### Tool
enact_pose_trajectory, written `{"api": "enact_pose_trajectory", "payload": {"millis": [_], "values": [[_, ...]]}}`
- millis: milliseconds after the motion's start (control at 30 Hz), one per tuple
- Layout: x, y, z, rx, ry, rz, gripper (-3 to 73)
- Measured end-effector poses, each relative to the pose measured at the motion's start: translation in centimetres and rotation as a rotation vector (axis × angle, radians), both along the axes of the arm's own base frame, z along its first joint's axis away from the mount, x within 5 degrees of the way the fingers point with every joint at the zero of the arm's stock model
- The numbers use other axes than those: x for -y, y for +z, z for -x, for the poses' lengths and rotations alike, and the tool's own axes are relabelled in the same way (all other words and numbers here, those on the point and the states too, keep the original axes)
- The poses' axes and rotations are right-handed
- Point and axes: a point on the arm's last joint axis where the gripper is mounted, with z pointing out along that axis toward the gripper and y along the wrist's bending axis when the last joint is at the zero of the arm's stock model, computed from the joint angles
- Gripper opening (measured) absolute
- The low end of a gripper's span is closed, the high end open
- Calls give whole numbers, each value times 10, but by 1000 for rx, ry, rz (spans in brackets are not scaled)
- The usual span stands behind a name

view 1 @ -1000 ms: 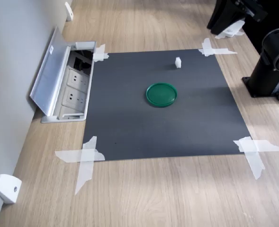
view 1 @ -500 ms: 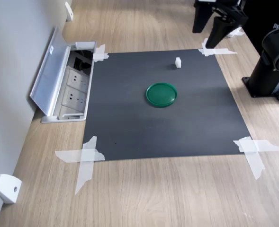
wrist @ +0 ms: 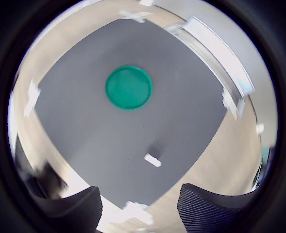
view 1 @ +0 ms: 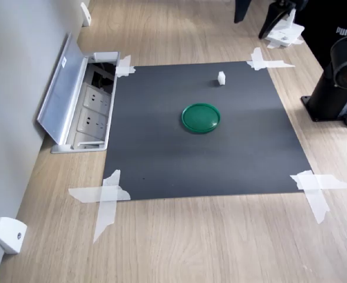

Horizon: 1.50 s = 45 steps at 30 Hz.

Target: Grasp a white terminal and put it on the green lid.

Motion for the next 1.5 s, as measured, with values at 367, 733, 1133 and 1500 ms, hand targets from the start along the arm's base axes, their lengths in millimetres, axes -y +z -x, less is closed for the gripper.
{"api": "enact_pose_trajectory", "payload": {"millis": [367,733,1133,1500], "values": [[47,-20,1,-207,507,171,662],[51,-44,-36,-153,579,146,663],[43,-95,-41,-190,694,280,663],[39,-130,-58,-213,772,274,663]]}}
